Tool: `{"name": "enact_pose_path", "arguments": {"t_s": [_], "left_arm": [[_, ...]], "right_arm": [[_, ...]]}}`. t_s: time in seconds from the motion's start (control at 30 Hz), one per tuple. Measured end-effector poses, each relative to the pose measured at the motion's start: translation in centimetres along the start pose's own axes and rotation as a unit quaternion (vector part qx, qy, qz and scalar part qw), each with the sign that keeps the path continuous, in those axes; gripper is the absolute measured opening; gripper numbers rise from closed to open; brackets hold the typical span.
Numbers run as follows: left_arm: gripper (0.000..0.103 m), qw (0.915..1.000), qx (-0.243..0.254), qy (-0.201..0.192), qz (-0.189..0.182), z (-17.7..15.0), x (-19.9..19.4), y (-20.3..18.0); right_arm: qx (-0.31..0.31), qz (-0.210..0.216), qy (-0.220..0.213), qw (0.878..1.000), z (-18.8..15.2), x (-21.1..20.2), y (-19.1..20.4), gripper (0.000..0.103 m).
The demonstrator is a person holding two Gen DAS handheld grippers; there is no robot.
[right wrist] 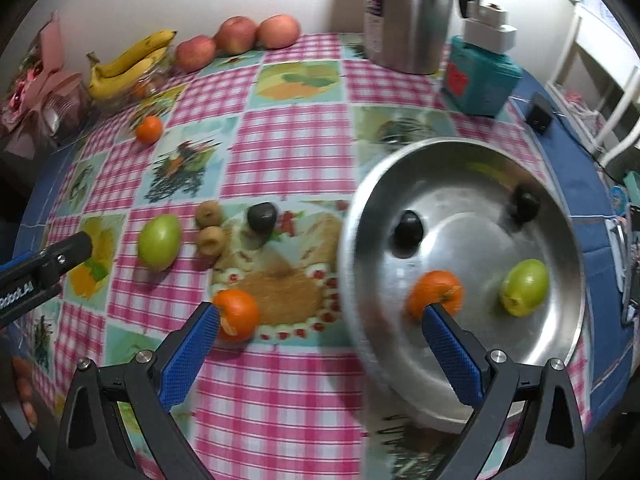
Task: Organize fruits
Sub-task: 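Grasp an orange with the right tool while the left tool grasps a green lime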
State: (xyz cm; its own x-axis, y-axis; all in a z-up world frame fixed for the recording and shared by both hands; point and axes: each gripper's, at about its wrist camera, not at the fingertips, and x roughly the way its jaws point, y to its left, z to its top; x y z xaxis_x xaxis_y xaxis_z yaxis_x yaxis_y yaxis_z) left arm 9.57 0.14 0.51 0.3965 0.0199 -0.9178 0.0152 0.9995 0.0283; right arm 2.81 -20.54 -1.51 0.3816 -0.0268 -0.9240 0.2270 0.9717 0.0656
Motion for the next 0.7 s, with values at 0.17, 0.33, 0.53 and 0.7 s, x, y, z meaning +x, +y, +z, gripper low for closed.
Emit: {"name": "enact_pose_path", "arguments": {"t_s": [0.17, 0.33, 0.53, 0.7], "left_arm": [[0.103, 0.9999, -0.010, 0.000, -0.004, 0.3, 0.1, 0.8], [0.103, 0.9999, -0.004, 0.007, -0.009, 0.5, 0.6, 0.6], [0.103, 0.9997, 0.004, 0.018, -0.017, 0.8, 1.5, 0.1], [0.103, 0.9991, 0.002, 0.026, -0.033, 1.2, 2.4, -0.3]], "right_arm": [[-0.016, 0.017, 0.006, 1.000, 0.2, 0.5, 2.3, 0.101], [-0.040, 0.014, 0.012, 0.999, 0.1, 1.1, 4.2, 0.101], [-0.062, 0.005, 0.027, 0.998, 0.2, 2.2, 5.3, 0.101], [-0.067, 0.003, 0.037, 0.997, 0.2, 3.2, 5.6, 0.101]]}}
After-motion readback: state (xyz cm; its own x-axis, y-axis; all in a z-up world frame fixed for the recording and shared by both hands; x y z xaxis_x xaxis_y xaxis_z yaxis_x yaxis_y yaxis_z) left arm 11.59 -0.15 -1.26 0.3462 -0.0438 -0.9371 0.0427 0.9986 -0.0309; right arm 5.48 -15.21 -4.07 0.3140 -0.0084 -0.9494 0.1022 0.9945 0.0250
